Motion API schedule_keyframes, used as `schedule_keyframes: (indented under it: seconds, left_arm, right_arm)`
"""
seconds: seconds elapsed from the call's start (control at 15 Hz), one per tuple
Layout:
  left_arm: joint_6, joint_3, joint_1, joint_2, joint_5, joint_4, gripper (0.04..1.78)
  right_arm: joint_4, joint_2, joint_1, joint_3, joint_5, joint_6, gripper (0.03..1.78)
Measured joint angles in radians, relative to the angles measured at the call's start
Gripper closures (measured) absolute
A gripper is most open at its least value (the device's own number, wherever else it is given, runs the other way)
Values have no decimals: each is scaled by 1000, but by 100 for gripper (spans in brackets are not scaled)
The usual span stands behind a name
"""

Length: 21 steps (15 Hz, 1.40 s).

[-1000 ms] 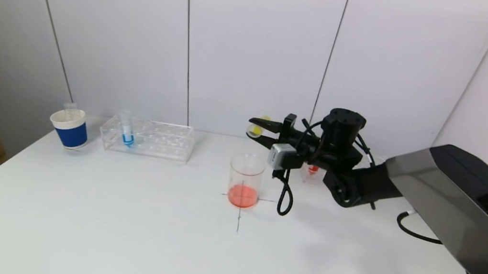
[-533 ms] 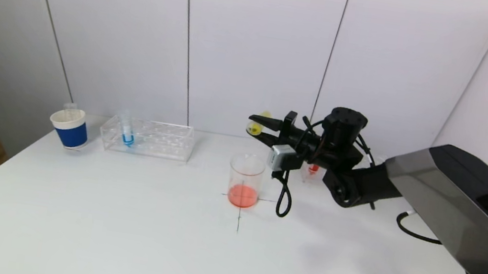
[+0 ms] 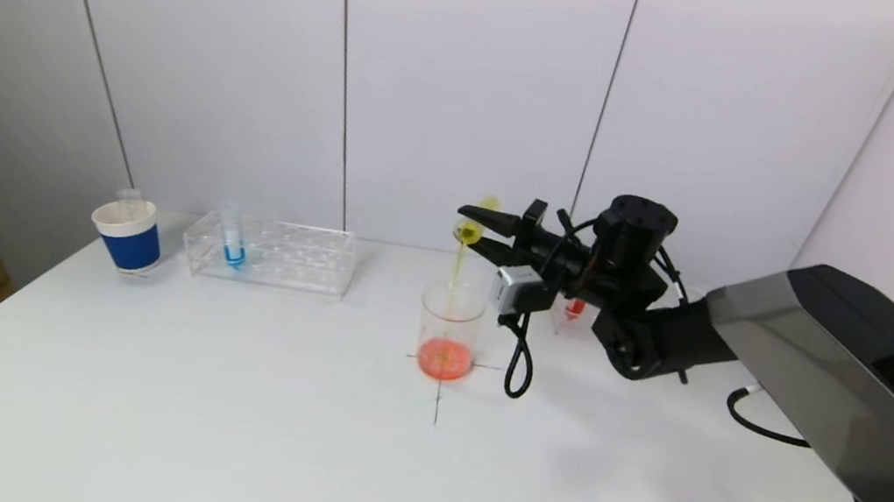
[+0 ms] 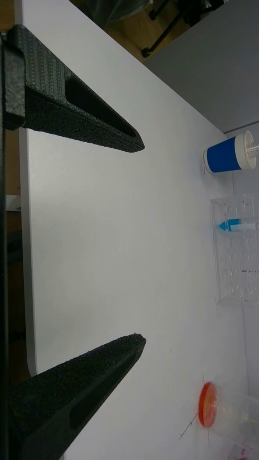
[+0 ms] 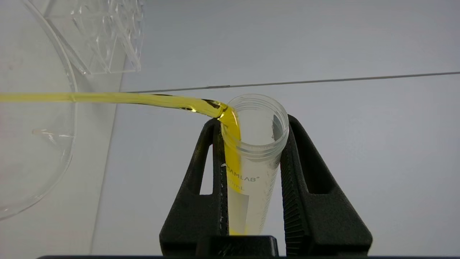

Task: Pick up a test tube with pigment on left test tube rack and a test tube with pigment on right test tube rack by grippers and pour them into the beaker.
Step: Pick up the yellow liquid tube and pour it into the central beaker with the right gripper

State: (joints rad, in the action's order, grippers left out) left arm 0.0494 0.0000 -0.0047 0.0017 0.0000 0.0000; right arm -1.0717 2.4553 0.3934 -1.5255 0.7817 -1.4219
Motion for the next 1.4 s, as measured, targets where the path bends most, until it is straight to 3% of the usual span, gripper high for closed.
schedule_keyframes:
  seconds: [1.4]
  left_arm:
    - [0, 0, 0, 0, 0, 0, 6]
  right_arm:
    - [-45, -7, -3, -17, 2, -127, 133]
